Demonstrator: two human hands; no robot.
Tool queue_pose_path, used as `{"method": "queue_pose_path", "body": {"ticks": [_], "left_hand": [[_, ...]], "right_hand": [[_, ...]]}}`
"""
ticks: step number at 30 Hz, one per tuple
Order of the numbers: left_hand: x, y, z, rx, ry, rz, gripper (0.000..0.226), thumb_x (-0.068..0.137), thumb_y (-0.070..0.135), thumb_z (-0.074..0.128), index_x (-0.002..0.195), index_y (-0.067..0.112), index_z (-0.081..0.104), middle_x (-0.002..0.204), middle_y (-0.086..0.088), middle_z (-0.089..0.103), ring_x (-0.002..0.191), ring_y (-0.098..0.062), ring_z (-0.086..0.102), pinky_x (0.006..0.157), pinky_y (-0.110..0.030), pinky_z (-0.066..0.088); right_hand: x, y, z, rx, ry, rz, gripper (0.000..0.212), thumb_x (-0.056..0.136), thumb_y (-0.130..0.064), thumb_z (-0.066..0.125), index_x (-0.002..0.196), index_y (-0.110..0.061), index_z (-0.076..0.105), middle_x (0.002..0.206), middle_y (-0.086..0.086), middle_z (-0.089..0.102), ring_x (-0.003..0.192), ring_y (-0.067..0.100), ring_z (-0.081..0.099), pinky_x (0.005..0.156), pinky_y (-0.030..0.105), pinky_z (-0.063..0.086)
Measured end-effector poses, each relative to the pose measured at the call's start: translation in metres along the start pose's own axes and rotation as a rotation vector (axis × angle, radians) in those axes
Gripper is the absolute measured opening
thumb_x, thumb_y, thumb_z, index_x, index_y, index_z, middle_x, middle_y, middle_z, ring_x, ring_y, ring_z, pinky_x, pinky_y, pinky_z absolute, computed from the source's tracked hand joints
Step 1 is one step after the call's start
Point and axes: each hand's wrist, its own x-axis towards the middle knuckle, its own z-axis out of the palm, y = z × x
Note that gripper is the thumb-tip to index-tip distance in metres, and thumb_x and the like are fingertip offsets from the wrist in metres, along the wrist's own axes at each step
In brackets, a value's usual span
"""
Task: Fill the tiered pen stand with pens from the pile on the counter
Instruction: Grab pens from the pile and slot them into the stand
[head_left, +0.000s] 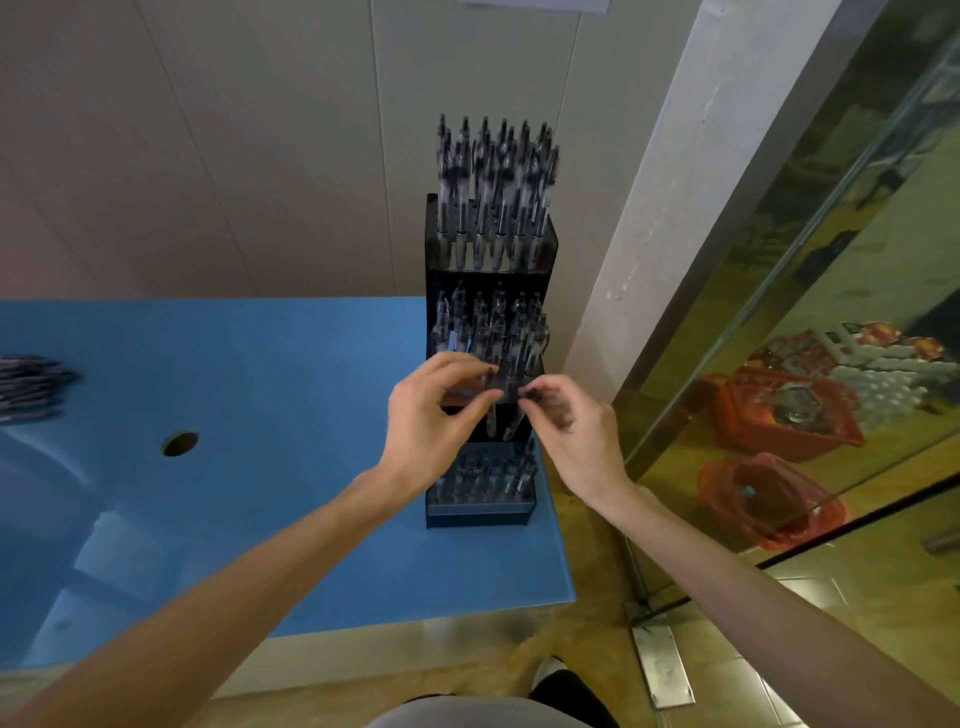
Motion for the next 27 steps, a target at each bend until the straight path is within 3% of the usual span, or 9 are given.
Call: {"method": "queue_pose_path", "body": {"ticks": [7, 13, 21, 27], "left_hand": [[-0.015, -0.023, 0.008, 0.09, -0.061, -0.062, 0.024, 0.087, 0.018, 0.08, 0.111, 0.016, 0.078, 0.102, 0.01, 0.074, 0.089, 0.0, 0.071, 0.084, -0.027, 0.06], [-0.023, -0.025, 0.012, 0.072, -0.013, -0.13, 0.023, 0.088, 0.019, 0.08, 0.111, 0.016, 0.078, 0.103, 0.01, 0.077, 0.093, 0.003, 0.071, 0.088, -0.026, 0.059], [-0.022, -0.031, 0.017, 0.155, -0.06, -0.129, 0.024, 0.089, 0.021, 0.079, 0.113, 0.018, 0.078, 0.104, 0.01, 0.077, 0.094, 0.002, 0.071, 0.088, -0.025, 0.059], [-0.02, -0.033, 0.014, 0.323, -0.162, -0.124, 0.02, 0.09, 0.03, 0.076, 0.11, 0.032, 0.077, 0.094, 0.019, 0.076, 0.086, 0.003, 0.07, 0.078, -0.023, 0.058]], "right_hand": [[-0.007, 0.013, 0.005, -0.086, -0.029, -0.028, 0.021, 0.092, -0.02, 0.073, 0.113, -0.013, 0.073, 0.104, -0.007, 0.072, 0.09, 0.005, 0.069, 0.075, 0.034, 0.06], [-0.011, 0.011, 0.006, -0.241, -0.054, -0.048, 0.018, 0.091, -0.027, 0.075, 0.108, -0.02, 0.078, 0.099, -0.011, 0.076, 0.083, 0.003, 0.069, 0.073, 0.029, 0.059], [-0.001, 0.004, 0.007, -0.346, -0.119, 0.047, 0.018, 0.094, -0.031, 0.072, 0.109, -0.024, 0.078, 0.094, -0.011, 0.078, 0.077, 0.004, 0.071, 0.068, 0.025, 0.059], [0.004, 0.006, 0.013, -0.306, -0.209, 0.15, 0.019, 0.094, -0.031, 0.07, 0.111, -0.028, 0.078, 0.095, -0.012, 0.078, 0.079, 0.003, 0.071, 0.069, 0.033, 0.062]]}}
